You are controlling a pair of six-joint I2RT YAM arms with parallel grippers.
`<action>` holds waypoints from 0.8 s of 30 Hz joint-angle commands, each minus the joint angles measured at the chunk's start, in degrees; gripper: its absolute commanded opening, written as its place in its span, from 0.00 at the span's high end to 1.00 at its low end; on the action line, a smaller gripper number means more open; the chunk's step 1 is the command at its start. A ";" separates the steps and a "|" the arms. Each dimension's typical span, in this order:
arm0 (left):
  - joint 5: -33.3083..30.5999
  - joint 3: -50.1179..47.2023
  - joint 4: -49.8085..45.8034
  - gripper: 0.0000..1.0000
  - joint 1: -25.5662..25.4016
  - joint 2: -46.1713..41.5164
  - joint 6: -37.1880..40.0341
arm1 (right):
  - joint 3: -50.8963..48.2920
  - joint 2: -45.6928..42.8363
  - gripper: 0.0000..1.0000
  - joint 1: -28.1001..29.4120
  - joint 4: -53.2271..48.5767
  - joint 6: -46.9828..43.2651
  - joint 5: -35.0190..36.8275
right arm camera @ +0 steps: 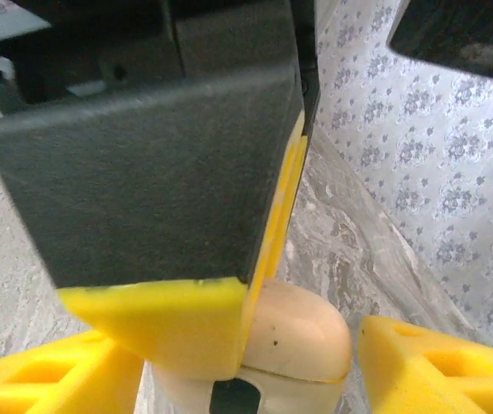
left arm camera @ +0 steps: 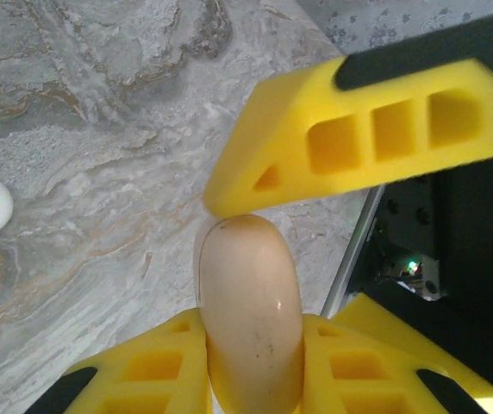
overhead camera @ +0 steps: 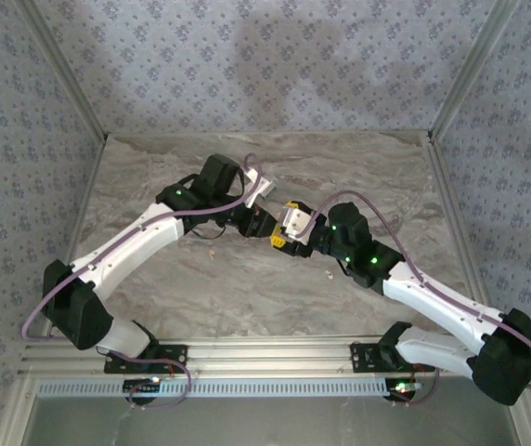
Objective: Insert wireless bluetooth earbuds into charging case
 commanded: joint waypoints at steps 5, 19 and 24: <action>3.81 -0.27 -1.79 0.86 3.35 -0.45 6.39 | -0.07 -3.67 0.25 -2.48 1.12 5.46 -5.72; 22.08 -0.46 -10.38 0.85 4.67 -3.43 31.12 | 8.68 -2.32 0.28 -13.52 -20.75 4.77 -35.33; 25.14 -0.68 -12.26 0.84 4.59 -4.14 35.18 | 13.97 2.82 0.31 -13.47 -27.45 0.72 -39.95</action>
